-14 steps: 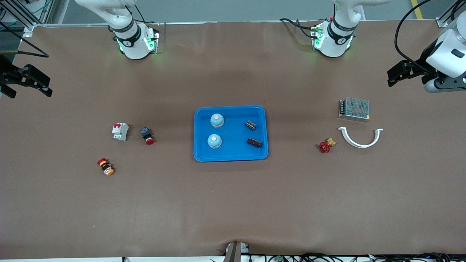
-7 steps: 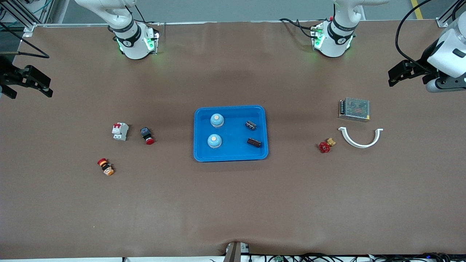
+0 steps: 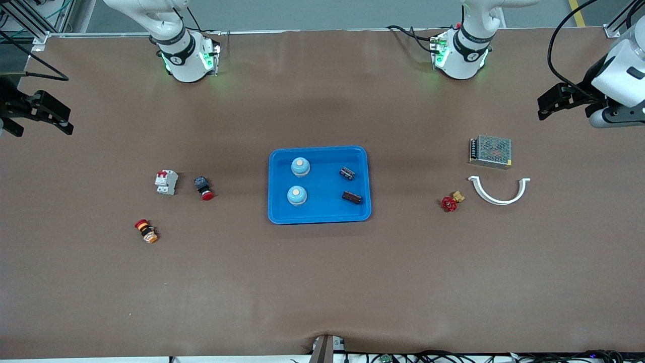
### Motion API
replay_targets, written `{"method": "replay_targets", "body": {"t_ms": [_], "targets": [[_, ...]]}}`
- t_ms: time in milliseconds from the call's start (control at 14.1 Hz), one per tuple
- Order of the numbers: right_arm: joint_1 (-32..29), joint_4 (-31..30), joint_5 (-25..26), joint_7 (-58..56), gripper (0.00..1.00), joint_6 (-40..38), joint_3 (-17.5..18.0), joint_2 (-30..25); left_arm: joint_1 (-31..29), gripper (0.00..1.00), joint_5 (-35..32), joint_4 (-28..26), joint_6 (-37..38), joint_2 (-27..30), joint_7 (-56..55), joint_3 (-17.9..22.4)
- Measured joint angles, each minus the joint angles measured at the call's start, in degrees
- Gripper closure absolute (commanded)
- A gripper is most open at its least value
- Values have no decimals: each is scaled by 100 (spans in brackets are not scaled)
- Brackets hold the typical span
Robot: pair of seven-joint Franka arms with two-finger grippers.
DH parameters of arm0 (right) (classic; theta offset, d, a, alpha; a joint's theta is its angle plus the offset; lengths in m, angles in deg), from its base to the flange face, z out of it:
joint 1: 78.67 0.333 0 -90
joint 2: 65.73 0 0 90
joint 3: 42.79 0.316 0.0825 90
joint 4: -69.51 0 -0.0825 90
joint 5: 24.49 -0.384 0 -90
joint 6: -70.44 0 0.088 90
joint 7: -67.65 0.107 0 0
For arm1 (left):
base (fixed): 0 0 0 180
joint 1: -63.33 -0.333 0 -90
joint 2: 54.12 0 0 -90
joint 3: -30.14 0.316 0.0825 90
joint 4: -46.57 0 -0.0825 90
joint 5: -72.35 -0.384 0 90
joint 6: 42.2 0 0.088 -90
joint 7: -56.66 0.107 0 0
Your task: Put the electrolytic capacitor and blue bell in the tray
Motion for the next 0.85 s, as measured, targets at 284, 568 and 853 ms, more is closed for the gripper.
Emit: {"method": "replay_targets", "body": {"t_ms": [284,568,853], "targets": [[0,0,0,0,0,-1,26,0,-4,0,0,64,-3,0,34,8],[0,0,0,0,0,-2,25,0,-4,0,0,93,-3,0,62,8],[0,0,0,0,0,-5,25,0,-3,0,0,270,-8,1,68,2]]}}
